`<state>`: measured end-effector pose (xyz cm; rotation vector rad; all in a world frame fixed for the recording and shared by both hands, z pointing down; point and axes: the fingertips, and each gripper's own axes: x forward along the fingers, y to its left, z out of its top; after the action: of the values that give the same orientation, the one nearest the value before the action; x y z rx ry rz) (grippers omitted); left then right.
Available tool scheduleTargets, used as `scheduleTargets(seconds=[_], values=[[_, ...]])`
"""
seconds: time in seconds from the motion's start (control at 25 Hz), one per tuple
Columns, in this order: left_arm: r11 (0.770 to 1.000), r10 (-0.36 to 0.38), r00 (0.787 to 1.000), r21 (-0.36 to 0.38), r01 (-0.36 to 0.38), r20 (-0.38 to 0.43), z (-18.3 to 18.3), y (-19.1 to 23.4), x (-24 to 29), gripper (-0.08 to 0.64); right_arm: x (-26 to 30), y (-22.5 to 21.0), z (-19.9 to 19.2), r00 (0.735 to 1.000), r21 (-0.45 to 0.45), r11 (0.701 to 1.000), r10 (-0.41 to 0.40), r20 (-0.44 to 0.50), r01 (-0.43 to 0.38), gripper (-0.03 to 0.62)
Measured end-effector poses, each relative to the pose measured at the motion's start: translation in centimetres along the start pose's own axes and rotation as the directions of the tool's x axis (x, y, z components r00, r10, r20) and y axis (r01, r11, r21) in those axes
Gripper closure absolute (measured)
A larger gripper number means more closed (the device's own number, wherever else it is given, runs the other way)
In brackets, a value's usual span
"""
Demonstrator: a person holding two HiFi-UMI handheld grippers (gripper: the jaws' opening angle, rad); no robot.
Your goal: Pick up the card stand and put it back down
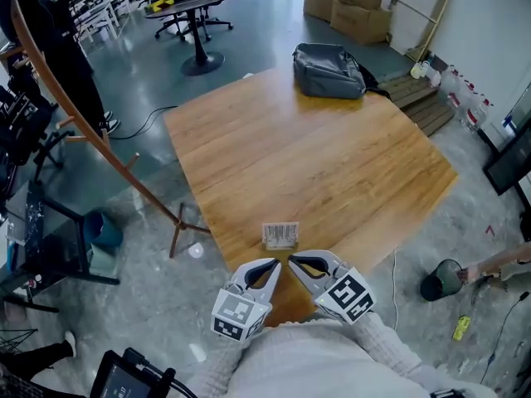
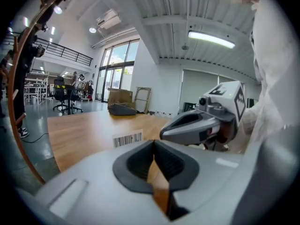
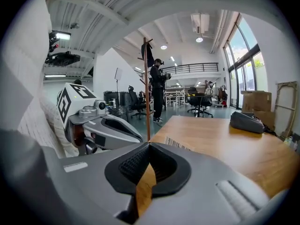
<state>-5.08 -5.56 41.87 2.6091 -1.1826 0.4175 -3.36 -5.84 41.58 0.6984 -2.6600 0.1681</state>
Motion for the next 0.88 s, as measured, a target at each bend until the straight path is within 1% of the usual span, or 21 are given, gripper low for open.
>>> scheduleTargets(seconds=[0.24, 0.48, 0.64, 0.88], values=[[1.000, -0.007, 1.000, -0.026, 0.007, -0.007, 0.00, 0.23, 0.38, 0.552, 0.09, -0.48, 0.16, 1.000, 0.014, 1.000, 0.000, 0.003, 0.000, 0.594], [1.000, -0.021, 1.000, -0.019, 0.021, -0.005, 0.10, -0.19, 0.49, 0.552, 0.00, -0.21, 0.13, 1.000, 0.019, 1.000, 0.007, 0.001, -0.007, 0.594], [1.000, -0.022, 1.000, -0.002, 0.022, -0.012, 0.09, -0.20, 0.42, 0.552, -0.04, -0.18, 0.04, 1.000, 0.030, 1.000, 0.003, 0.001, -0.003, 0.594], [1.000, -0.027, 1.000, 0.001, 0.027, -0.012, 0.14, -0.18, 0.62, 0.552, -0.04, -0.39, -0.20, 1.000, 0.035, 0.999, 0.007, -0.005, -0.006, 0.594]])
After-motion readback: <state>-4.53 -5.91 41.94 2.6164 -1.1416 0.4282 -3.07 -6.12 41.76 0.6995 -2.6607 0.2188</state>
